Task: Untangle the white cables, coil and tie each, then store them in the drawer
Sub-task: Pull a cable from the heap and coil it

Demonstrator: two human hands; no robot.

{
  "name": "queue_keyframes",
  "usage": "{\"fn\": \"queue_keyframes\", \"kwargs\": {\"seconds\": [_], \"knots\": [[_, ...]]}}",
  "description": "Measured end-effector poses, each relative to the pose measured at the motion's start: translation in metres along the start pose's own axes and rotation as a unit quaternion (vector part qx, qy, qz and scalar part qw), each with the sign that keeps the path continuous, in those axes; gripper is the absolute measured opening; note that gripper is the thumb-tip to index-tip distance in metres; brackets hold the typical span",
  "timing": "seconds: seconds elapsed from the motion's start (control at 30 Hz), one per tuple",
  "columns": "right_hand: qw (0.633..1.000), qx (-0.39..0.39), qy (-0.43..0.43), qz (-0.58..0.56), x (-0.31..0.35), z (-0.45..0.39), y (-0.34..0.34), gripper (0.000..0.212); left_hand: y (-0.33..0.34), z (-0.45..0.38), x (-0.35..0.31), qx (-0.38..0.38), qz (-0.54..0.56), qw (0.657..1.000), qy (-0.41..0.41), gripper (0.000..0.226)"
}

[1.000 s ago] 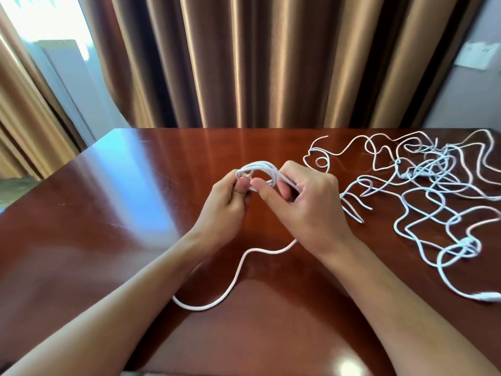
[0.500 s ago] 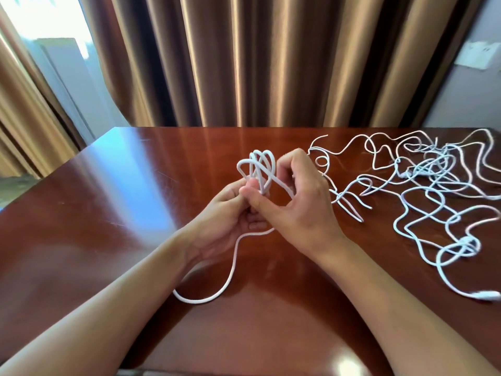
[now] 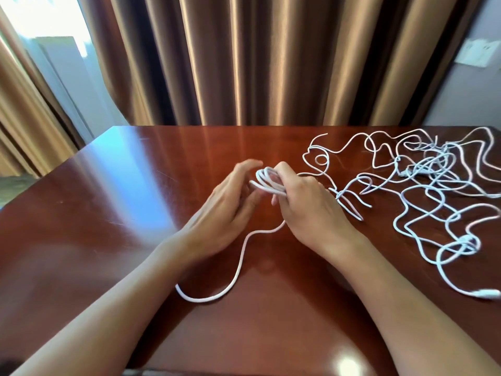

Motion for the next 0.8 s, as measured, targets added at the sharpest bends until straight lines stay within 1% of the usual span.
{"fn": "queue_keyframes", "kwargs": {"seconds": [0.07,0.13,0.17,0.23,0.27,0.33,0.43,0.53,0.6,0.63,0.7,0.73,0.77,0.8], "knots": [[0.998,0.061,0.009,0.012,-0.001,0.003,0.008,0.014,-0.003,0.0,-0.003,0.008,-0.016,0.999,0.051,0.054],[0.996,0.088,0.001,-0.008,0.001,0.005,0.014,0.018,-0.001,0.0,-0.005,0.037,-0.059,0.993,0.098,0.068],[0.995,0.099,0.003,-0.02,0.0,0.005,0.016,0.02,-0.001,0.0,-0.006,0.049,-0.077,0.989,0.113,0.066],[0.99,0.131,0.02,-0.043,-0.007,0.004,0.021,0.022,-0.003,0.001,-0.011,0.056,-0.072,0.985,0.143,0.041],[0.987,0.146,0.025,-0.063,-0.01,0.004,0.024,0.021,-0.003,0.001,-0.013,0.056,-0.06,0.985,0.15,0.034],[0.98,0.161,0.025,-0.116,-0.014,0.002,0.027,0.019,-0.001,0.002,-0.015,0.057,-0.049,0.986,0.151,0.037],[0.966,0.169,0.002,-0.197,-0.005,0.003,0.027,0.027,-0.003,0.002,-0.02,0.026,-0.049,0.987,0.149,0.028],[0.939,0.185,-0.015,-0.291,0.01,0.005,0.027,0.029,-0.015,0.0,-0.015,-0.04,-0.041,0.993,0.099,0.023],[0.914,0.178,-0.009,-0.364,0.014,0.005,0.024,0.017,-0.022,0.001,-0.007,-0.09,-0.03,0.995,0.041,0.023],[0.894,0.171,0.003,-0.414,0.014,0.005,0.023,0.01,-0.024,0.001,-0.004,-0.114,-0.015,0.993,0.012,0.023],[0.84,0.167,0.05,-0.513,0.013,0.005,0.023,0.012,-0.026,0.001,0.0,-0.145,0.032,0.988,-0.034,0.024],[0.819,0.168,0.072,-0.543,0.013,0.005,0.024,0.013,-0.026,0.0,0.001,-0.151,0.056,0.986,-0.048,0.023],[0.813,0.163,0.087,-0.552,0.013,0.006,0.025,0.012,-0.025,0.0,0.003,-0.154,0.074,0.983,-0.059,0.023],[0.818,0.154,0.094,-0.547,0.012,0.005,0.025,0.009,-0.025,-0.001,0.006,-0.155,0.086,0.982,-0.068,0.024]]}}
Point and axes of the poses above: each hand's wrist, its own z-axis away from the middle knuckle, its own y-axis out of the palm, x = y × z, the point moved 7 cm from there along -z, towards the middle knuckle, and after that the axes turned 3 degrees about -z, right-handed, at the moved point
